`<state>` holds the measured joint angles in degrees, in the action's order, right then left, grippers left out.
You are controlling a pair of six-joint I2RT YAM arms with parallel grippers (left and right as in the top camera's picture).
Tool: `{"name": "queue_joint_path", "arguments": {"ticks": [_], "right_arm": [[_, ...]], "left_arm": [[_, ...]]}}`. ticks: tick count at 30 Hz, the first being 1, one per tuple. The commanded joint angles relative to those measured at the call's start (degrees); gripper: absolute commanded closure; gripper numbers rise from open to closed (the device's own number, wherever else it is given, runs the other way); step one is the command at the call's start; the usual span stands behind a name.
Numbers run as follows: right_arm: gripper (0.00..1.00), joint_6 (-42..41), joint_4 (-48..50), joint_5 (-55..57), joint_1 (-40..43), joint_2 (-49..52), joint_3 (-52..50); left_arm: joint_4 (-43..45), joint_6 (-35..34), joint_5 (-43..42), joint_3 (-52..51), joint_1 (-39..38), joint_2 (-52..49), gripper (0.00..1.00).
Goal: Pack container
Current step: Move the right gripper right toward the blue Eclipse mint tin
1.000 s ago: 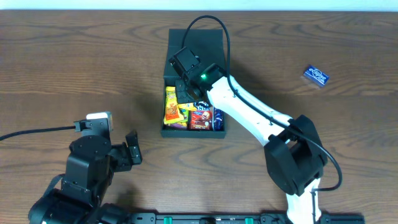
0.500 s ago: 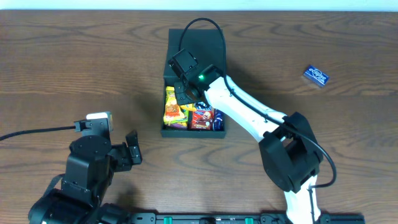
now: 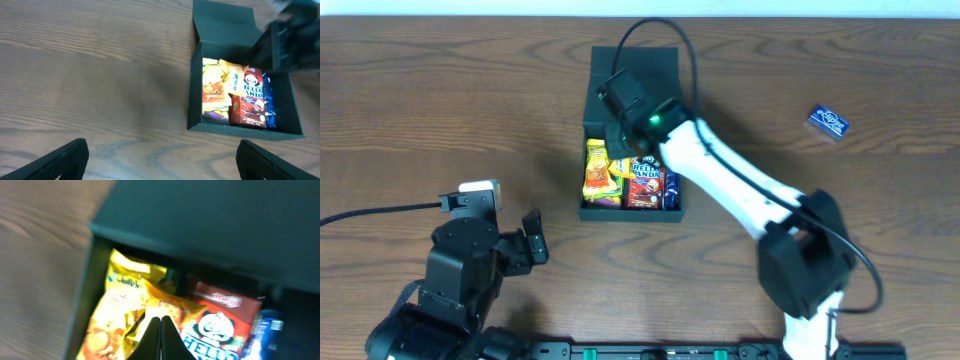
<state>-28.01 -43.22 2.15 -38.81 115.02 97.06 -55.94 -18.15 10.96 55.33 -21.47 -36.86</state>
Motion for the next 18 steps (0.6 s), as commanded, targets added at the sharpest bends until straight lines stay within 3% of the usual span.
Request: {"name": "queue_joint_path", "arguments": {"ticks": [1,14,18], "right_arm": [[0.99,0.92,0.15,0.66,2.36,-6.27,1.9],[0.98,5.4,-4.37,2.67,18.91,-9.6,1.88],[0.92,5.42,-4.83,7.41,25.46,-9.57,1.88]], "left_arm": [[-0.02,0.35,1.07,1.18,0.17,0.17,0.05],[-0.02,0.35,1.07,1.18,0.17,0.17,0.05],[-0.02,0.35,1.07,1.18,0.17,0.17,0.05]]}}
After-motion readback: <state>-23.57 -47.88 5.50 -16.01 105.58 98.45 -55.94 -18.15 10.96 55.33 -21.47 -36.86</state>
